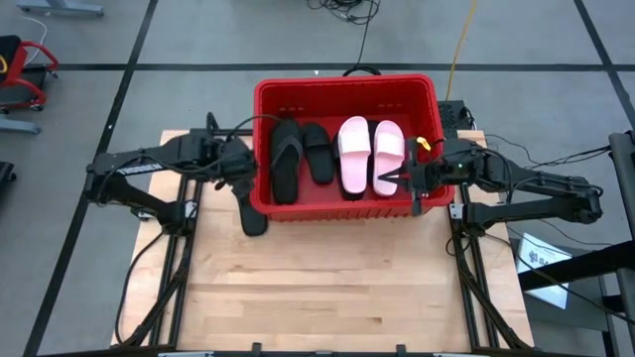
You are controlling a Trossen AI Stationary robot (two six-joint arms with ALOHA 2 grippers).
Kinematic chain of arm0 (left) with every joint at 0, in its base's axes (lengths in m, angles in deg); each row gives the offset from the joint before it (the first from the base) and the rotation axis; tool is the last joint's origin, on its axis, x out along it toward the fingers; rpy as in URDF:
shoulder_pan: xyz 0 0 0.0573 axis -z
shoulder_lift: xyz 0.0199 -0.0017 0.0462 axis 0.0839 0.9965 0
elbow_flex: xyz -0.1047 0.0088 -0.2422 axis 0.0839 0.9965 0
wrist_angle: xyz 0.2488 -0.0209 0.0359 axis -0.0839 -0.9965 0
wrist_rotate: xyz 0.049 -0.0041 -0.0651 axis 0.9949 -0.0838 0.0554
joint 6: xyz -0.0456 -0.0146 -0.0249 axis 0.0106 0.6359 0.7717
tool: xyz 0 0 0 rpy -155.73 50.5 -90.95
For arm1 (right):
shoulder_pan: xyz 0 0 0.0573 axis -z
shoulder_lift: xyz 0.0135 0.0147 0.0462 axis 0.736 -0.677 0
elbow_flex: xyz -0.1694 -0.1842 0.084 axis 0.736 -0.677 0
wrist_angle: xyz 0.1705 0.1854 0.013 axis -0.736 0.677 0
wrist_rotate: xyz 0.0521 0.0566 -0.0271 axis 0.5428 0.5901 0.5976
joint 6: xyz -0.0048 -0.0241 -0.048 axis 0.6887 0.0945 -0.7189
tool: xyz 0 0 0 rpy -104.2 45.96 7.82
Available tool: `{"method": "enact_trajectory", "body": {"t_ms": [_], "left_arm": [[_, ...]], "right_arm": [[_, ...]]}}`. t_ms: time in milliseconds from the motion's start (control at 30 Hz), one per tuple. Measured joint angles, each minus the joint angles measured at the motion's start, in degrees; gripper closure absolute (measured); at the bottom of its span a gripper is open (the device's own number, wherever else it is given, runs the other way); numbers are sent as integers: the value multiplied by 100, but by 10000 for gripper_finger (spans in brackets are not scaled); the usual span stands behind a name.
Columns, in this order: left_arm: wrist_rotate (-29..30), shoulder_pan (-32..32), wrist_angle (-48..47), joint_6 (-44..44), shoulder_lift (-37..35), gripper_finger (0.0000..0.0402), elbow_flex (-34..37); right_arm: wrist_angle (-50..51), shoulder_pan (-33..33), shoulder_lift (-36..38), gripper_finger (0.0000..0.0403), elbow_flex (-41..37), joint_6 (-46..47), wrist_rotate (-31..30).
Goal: Pick and place slides into bin
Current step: Stack the black flip flop on top of the black slide in the red bin
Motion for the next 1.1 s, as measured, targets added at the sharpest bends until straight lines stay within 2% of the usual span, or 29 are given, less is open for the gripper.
{"method": "enact_trajectory", "body": {"t_ms": [233, 500, 667, 933, 1100], "left_arm": [[-103, 102, 566, 590, -673, 282, 1353], [-1202, 97, 2059, 635, -1908, 282, 3150], [-1318, 6, 2624, 1168, -2468, 282, 4108], [-1566, -487, 3967, 1846, -2679, 282, 5029], [-1481, -853, 4208, 1829, -2445, 282, 5257]], "right_arm": [[7, 0, 59, 403, -1, 284, 6], [7, -1, 90, 403, 0, 334, 24], [9, 0, 89, 403, -2, 436, 24], [10, 0, 89, 403, 0, 439, 25], [7, 0, 89, 403, -2, 439, 24]]}}
